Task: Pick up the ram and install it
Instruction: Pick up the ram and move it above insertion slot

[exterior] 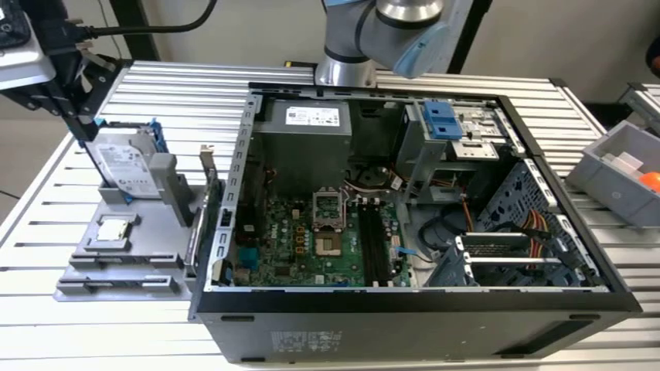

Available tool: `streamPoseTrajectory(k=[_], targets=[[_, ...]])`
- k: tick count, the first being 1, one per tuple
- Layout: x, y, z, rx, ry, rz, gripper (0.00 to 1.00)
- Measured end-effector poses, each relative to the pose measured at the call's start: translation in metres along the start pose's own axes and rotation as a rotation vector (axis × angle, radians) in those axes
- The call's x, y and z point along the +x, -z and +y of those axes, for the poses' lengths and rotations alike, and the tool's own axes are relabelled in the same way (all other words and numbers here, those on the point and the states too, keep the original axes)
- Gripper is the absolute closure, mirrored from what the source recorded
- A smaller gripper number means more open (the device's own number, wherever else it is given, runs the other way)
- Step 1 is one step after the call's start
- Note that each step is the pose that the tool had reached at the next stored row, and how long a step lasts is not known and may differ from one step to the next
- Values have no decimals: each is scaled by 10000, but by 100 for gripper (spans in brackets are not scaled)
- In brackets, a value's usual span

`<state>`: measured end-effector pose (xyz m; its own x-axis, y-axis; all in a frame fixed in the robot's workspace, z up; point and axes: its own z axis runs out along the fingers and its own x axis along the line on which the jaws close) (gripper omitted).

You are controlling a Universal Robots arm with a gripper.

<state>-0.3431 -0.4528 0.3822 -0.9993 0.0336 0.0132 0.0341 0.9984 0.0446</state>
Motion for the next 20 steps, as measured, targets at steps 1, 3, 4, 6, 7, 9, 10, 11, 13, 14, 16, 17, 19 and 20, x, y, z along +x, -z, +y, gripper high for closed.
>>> streamPoseTrajectory(k=[1, 3, 4, 6, 7, 9, 10, 11, 13, 14, 16, 17, 19, 20], targets=[[-1, 1, -18, 0, 1, 0, 100], [-2, 2, -47, 0, 1, 1, 100], [-2, 3, -61, 1, 1, 1, 100], [-3, 4, -95, 0, 2, 0, 100], [-4, 5, -115, 1, 3, 0, 100], [-6, 7, -155, 1, 4, 0, 100], [-6, 8, -175, 1, 4, 1, 100], [-7, 9, -196, 1, 6, 1, 100], [-8, 11, -245, 1, 7, 1, 100], [-9, 12, -274, 0, 9, 0, 100], [-11, 15, -330, 0, 13, 0, 100], [-12, 16, -356, 0, 16, 1, 100], [-14, 18, -403, 0, 21, 1, 100], [-15, 19, -430, 0, 23, 1, 100]])
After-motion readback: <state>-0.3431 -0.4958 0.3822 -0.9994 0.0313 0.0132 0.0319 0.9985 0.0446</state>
